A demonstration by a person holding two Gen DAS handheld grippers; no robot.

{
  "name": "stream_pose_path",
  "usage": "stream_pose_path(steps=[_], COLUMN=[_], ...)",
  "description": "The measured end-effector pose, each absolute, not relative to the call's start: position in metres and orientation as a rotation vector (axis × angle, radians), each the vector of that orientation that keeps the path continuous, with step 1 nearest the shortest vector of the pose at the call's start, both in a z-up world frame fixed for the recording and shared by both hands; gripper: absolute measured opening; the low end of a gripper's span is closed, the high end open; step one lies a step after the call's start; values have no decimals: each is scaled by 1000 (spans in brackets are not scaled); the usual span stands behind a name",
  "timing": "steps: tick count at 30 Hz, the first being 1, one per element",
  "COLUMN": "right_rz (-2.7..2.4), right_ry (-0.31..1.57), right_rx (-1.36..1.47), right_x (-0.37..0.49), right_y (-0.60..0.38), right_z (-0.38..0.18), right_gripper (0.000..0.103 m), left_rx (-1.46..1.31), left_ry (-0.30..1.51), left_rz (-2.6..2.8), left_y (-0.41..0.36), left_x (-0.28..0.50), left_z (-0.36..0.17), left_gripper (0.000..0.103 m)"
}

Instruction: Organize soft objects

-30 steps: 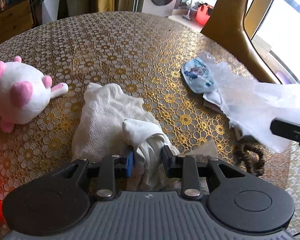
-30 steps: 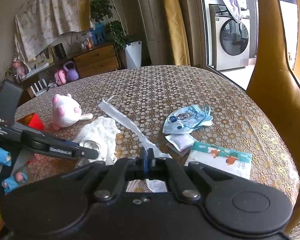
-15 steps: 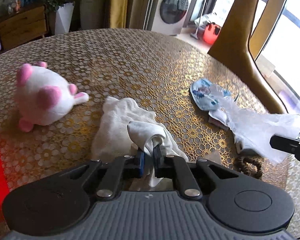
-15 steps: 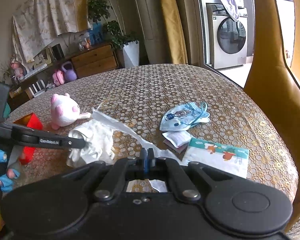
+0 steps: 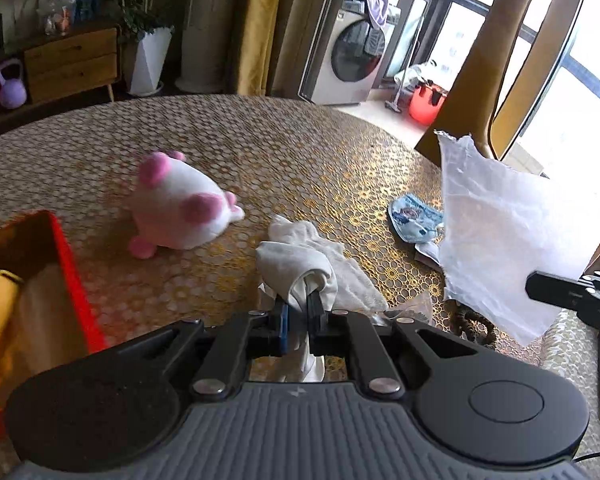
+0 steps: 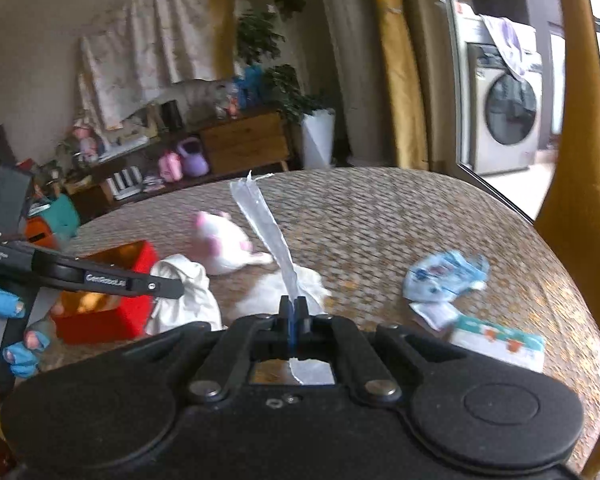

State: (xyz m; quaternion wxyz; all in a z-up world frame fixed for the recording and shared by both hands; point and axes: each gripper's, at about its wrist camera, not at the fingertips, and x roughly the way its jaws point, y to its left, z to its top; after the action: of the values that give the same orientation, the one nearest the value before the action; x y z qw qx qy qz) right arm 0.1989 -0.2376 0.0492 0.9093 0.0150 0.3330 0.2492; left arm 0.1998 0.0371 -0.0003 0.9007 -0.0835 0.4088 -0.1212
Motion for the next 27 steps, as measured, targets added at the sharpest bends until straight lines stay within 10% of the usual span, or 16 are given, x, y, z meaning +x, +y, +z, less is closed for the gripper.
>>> stream_pose_path(steps=[27], right_rz=[827], right_ry=[643], right_rx=[-7], right_x=[193], right_y=[-33], right_z=[86], right_gripper=[0], left_rx=[-195], left_ry=[745], left_rz=[-19], left_y=[198], left_x=[144], left_z=[48], left_gripper=[9])
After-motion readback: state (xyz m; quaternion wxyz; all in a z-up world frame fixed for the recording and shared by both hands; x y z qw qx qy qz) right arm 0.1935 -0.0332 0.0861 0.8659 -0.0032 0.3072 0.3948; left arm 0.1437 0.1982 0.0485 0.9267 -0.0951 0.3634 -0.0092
